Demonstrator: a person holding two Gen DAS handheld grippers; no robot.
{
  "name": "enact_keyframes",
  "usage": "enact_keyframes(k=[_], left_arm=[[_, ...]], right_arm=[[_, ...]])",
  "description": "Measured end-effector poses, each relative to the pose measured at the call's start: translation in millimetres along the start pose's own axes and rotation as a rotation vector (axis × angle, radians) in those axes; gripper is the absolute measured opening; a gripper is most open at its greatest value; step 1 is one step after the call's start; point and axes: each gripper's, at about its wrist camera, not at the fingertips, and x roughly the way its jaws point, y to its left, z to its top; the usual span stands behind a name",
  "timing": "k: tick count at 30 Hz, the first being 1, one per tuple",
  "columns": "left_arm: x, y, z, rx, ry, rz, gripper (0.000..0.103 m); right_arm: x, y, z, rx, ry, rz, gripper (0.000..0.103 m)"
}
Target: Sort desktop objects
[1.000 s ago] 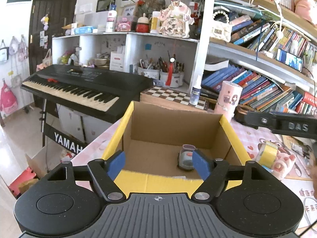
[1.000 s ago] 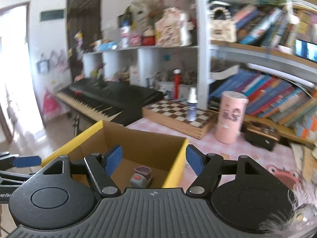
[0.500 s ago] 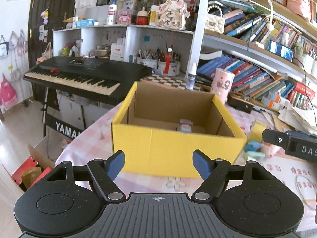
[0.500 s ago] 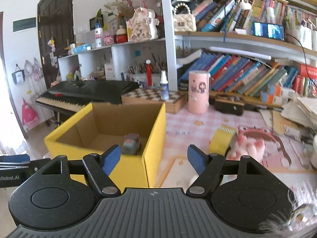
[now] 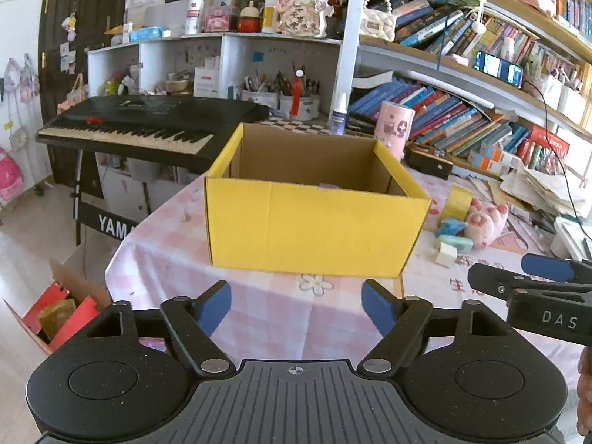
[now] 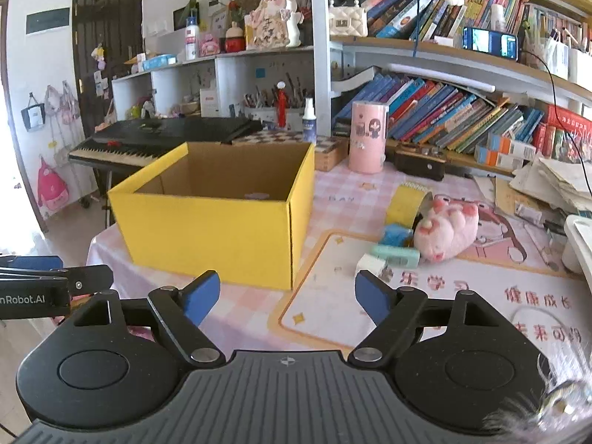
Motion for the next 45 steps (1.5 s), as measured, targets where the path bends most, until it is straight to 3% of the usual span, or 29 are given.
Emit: enact_keyframes(k=[19,34,45], left_arm=[[-15.3,-10.4,-27.7,0.029,0.052,-0.067,0.086],[-3.6,-44.6,-29.2,0.129,0.084,-0.179,0.087],[11.7,-70.8,-22.3,0.174,0.095,-0.220,0.087]], right_arm=[[-22.8,11.6,-29.9,-0.005,0.095,-0.019,0.084],[-38.5,-18.8,-44.2,0.081,0.127,-0.145,0.084],[-35.4,-41.9,-39.8,0.105,0.126,-0.182,0.084]])
